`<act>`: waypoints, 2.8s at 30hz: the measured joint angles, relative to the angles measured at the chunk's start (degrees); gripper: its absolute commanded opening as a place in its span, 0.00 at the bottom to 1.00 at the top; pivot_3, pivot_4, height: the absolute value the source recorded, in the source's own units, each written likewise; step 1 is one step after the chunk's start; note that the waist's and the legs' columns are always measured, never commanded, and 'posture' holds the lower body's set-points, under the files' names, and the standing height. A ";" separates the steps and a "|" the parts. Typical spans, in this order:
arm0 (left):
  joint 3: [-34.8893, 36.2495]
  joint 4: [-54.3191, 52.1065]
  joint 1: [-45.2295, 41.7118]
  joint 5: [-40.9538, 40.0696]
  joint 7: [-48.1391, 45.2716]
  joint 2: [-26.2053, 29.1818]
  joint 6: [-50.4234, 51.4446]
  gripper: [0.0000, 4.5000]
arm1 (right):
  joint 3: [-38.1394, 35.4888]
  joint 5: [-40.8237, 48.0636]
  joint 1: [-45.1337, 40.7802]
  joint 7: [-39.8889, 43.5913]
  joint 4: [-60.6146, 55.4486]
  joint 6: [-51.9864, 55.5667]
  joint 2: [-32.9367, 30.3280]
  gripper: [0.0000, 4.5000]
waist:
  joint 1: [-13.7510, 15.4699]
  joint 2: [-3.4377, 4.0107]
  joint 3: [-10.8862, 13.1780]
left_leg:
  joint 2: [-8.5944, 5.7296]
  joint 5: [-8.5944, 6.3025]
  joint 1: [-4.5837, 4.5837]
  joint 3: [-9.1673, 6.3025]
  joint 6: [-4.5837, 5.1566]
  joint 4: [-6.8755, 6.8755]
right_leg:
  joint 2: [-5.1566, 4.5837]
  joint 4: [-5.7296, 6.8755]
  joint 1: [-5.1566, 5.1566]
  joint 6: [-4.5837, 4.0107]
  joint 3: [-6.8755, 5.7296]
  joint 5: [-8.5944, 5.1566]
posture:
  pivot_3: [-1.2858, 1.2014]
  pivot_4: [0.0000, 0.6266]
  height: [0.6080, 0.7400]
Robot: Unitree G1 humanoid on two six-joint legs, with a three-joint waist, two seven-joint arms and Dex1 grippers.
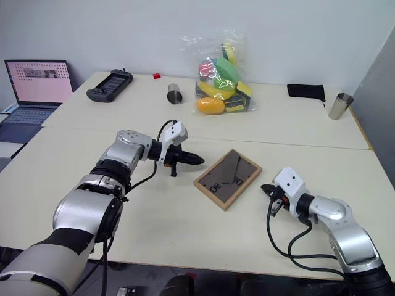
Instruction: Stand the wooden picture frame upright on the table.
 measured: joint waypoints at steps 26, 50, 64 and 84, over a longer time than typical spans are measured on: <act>0.27 0.02 -2.23 0.44 -11.48 0.67 13.19 0.74 | 0.49 -2.77 -0.57 0.22 0.22 -3.93 -0.67 0.00 | -0.31 0.00 0.00 | -0.01 0.00 0.00 0.00 0.00 0.02 | 0.01 0.04 -0.01 0.01 0.00 -0.01 | 0.52 0.24 1.00; 2.44 0.53 -3.85 0.10 -11.34 3.47 14.74 0.03 | 3.23 -11.89 -6.30 -6.96 11.44 -5.38 3.71 0.00 | -1.21 0.00 0.00 | -0.01 0.00 -0.05 0.01 0.00 0.15 | 0.01 0.44 -0.21 -0.01 0.02 -0.02 | 0.52 0.24 1.00; -4.33 0.96 -2.03 6.49 -6.71 0.66 7.76 0.01 | 2.94 -11.56 -6.70 -6.90 9.88 -4.24 3.90 0.00 | -1.19 0.00 0.00 | -0.01 0.00 -0.09 0.00 0.00 0.26 | 0.02 0.46 -0.21 -0.01 0.04 -0.02 | 0.52 0.24 1.00; -2.08 5.48 -2.82 6.30 1.27 -4.83 4.46 0.01 | 6.68 -11.97 -7.04 -6.81 7.32 -2.42 6.89 0.00 | -1.21 0.00 0.00 | -0.03 0.00 -0.15 0.00 0.00 0.31 | 0.02 0.46 -0.22 -0.01 0.04 -0.02 | 0.52 0.24 1.00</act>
